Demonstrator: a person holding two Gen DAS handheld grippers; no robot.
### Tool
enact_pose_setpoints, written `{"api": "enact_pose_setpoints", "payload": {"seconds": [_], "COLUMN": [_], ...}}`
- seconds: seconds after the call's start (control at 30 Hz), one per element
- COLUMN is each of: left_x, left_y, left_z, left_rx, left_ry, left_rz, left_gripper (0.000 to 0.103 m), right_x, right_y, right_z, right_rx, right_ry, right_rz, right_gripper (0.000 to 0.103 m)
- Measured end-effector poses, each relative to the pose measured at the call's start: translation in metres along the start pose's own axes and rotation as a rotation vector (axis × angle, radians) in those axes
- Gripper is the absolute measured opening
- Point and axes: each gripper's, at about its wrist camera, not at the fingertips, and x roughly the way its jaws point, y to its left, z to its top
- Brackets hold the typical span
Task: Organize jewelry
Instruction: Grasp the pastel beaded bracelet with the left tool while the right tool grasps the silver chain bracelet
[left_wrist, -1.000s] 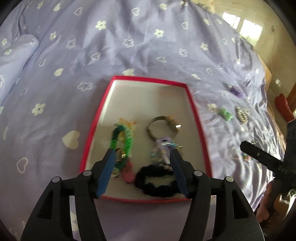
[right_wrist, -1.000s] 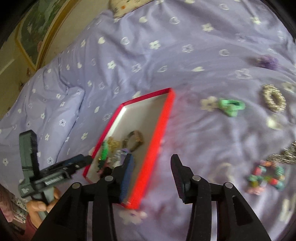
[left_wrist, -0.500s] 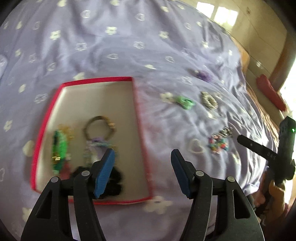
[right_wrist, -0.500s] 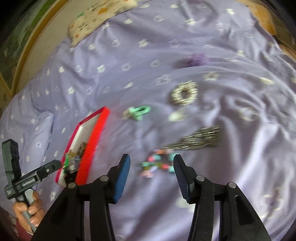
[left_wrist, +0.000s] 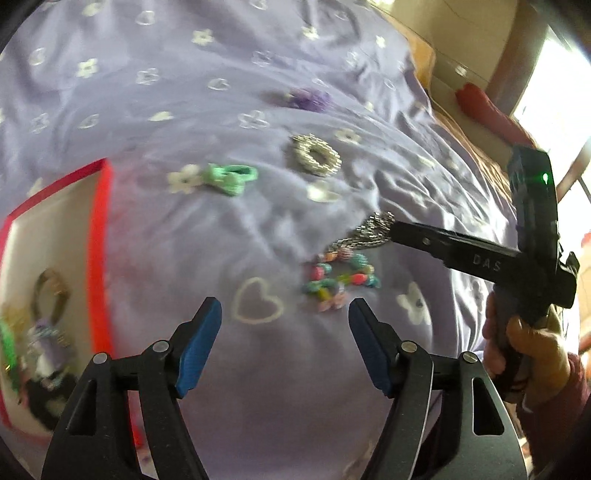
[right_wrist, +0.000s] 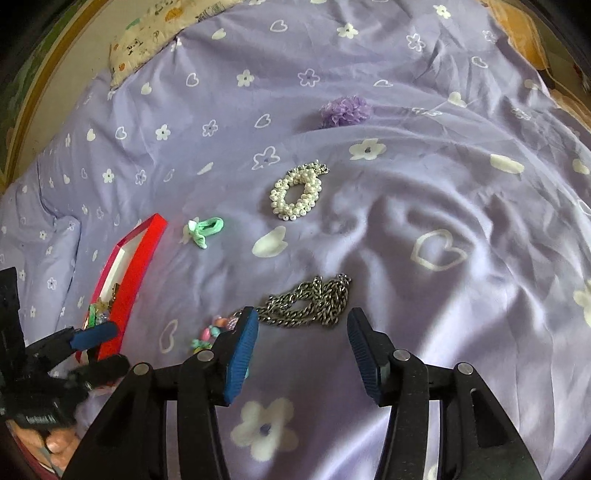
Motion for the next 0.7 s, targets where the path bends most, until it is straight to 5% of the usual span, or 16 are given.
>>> {"api": "enact_pose_setpoints", "payload": {"seconds": [0.3,0.33,0.4,0.5,0.7], "left_x": [0.044,0.048,0.057,0.059,0.043], "left_y": [-0.023,-0.024,-0.024,-0.022,-0.011], "left_z": [0.01,0.011,0.011,0.012,0.008], "left_rx": [0.053,0.057,0.057,0.055,0.016], "left_ry": [0.036,0.038,0.058,0.048,0.017], "left_rz": [-0.007,-0.008,-0.021,-0.044,-0.068], "left_gripper": [0.071,0.068,0.038,0.016,0.008], "right_x": [0.008,0.009,0.01,0.012,0.021], "right_y": [-0.009,-0.011,-0.011,-0.011,0.004], "right_z": [0.005,0.005,0.005,0.005,0.004], "right_rx": [0.012,0.015,0.017,0.015,-0.049], "right_ry": [0.007,0.007,0.005,0.007,0.011], "right_rz": [0.025,0.029,0.033,0.035,-0.005], "right_gripper": [0.053,0.053,0.053,0.055,0.064]}}
